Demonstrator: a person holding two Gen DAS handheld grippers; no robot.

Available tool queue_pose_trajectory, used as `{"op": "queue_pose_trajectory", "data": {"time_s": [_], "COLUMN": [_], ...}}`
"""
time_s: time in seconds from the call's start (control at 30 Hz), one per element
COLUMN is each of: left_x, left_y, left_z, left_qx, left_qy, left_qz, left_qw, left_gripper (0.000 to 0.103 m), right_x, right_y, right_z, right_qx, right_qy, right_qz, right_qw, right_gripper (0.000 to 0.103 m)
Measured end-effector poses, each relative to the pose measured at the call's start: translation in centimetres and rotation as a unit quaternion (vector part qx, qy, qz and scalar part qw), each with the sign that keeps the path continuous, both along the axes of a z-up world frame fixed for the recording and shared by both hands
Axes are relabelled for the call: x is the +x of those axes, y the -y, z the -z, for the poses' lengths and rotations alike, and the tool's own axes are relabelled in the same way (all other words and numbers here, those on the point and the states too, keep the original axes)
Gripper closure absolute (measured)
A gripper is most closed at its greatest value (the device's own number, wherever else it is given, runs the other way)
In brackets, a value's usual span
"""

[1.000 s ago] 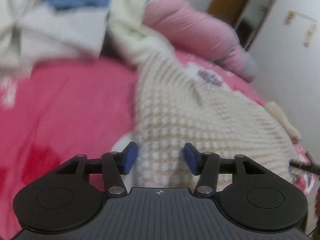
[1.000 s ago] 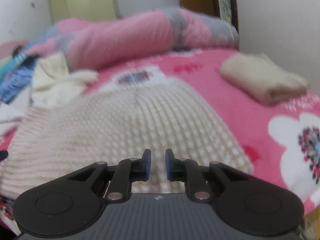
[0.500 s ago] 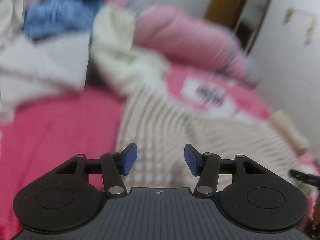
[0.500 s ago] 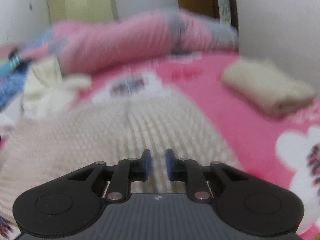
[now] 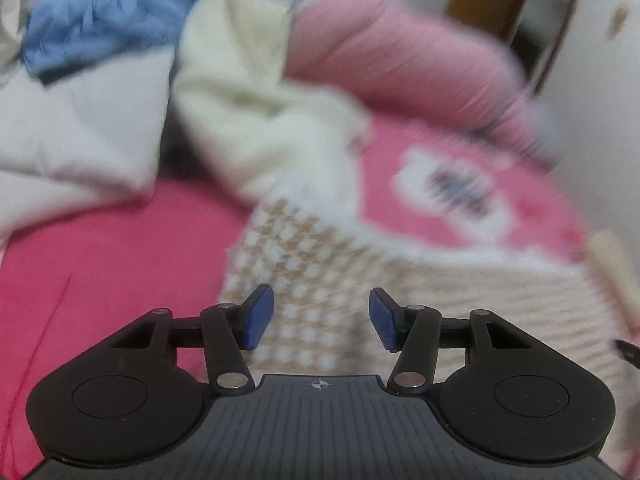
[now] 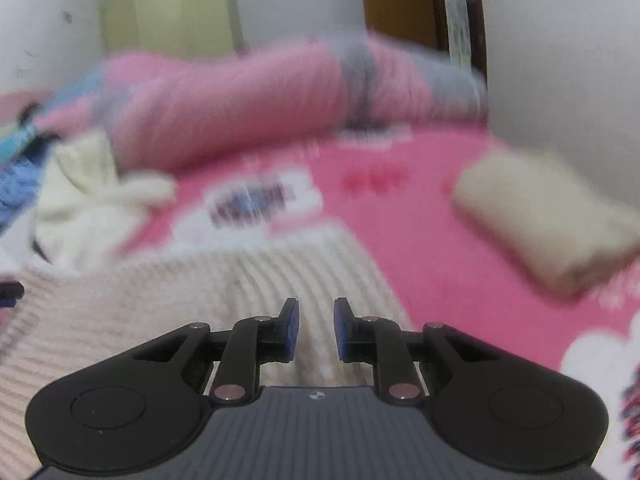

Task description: Fold clothes

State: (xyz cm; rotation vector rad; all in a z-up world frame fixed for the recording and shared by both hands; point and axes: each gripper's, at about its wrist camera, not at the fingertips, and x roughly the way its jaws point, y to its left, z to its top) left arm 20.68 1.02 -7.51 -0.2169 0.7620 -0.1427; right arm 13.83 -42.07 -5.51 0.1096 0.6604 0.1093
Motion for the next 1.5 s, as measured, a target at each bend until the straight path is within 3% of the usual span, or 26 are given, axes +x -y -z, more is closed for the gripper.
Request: {"op": "queue_pose_trajectory", "data": {"time_s": [0.03,0.13,0.3,0.43,0.53,0.6,0.67,0.73,0.8,0.87,0.9,1.03,1.13,1.27,1.33,1.4,1.47,1.5], "left_x": [0.4,-0.7,0.2,3.2,3.5,3.1,2.6,3.2,4.2,4.6,4.2,2.1,-1.4,-6.4,-7.8,-8.1,-7.6,-8.0], "left_y": [0.5,1.3,1.4,1.8,1.0,0.4,-0.1,0.2,0.7,0.6,0.3,-0.6,-0.5,2.1,4.0,6.5,8.2,8.2], "left_z": [0.6,-0.6,-1.9,0.2,0.1,-1.0,-1.9,-1.6,-0.1,0.3,-0.2,-2.4,-4.7,-5.7,-4.7,-2.7,-0.7,-0.9], "left_qx": [0.014,0.042,0.027,0.067,0.041,0.033,0.031,0.051,0.077,0.069,0.065,0.057,0.041,0.002,-0.002,0.026,0.072,0.075], "left_qy": [-0.006,0.024,0.052,0.042,0.031,0.046,0.071,0.063,0.037,0.024,0.028,0.059,0.108,0.154,0.142,0.105,0.069,0.078], "left_qz": [0.003,0.008,0.000,-0.034,-0.035,-0.046,-0.055,-0.061,-0.057,-0.056,-0.064,-0.081,-0.039,0.095,0.143,0.174,0.169,0.166], "left_qw": [0.9999,0.9988,0.9983,0.9963,0.9981,0.9974,0.9955,0.9948,0.9948,0.9958,0.9955,0.9933,0.9926,0.9836,0.9794,0.9789,0.9805,0.9802], "left_gripper": [0.052,0.050,0.050,0.049,0.048,0.048,0.048,0.048,0.043,0.039,0.039,0.040,0.039,0.036,0.036,0.036,0.038,0.038], "right_x": [0.3,0.6,2.2,5.8,7.1,7.9,8.1,8.7,10.1,12.0,12.0,8.9,4.0,-0.7,-1.1,-0.5,-0.8,-1.0], "right_y": [0.2,0.2,-0.5,-0.6,-0.6,-0.7,-0.8,-1.2,-1.8,-2.3,-2.6,-4.2,-4.9,-8.0,-10.1,-11.7,-12.2,-12.3], "right_z": [0.7,-1.1,-4.8,-3.0,-1.2,0.1,-1.0,-1.9,-1.4,1.0,1.3,-2.0,-5.2,-5.0,-2.7,0.5,0.9,0.4], "right_qx": [0.004,-0.003,-0.006,0.021,0.020,0.019,0.036,0.048,0.047,0.040,0.030,-0.024,0.002,0.018,-0.008,-0.043,-0.056,-0.058], "right_qy": [-0.009,-0.020,0.038,0.022,-0.006,-0.025,-0.009,0.003,-0.003,-0.048,-0.049,0.000,0.058,0.061,0.034,0.001,0.010,0.006], "right_qz": [0.006,0.006,-0.008,0.002,0.013,0.021,0.011,0.000,-0.009,-0.023,-0.024,-0.010,-0.053,-0.114,-0.130,-0.135,-0.125,-0.115], "right_qw": [1.000,1.000,0.999,1.000,1.000,0.999,0.999,0.999,0.999,0.998,0.998,1.000,0.997,0.991,0.991,0.990,0.991,0.992], "right_gripper": [0.083,0.083,0.083,0.082,0.082,0.082,0.082,0.082,0.076,0.075,0.076,0.074,0.074,0.072,0.072,0.072,0.072,0.072]}}
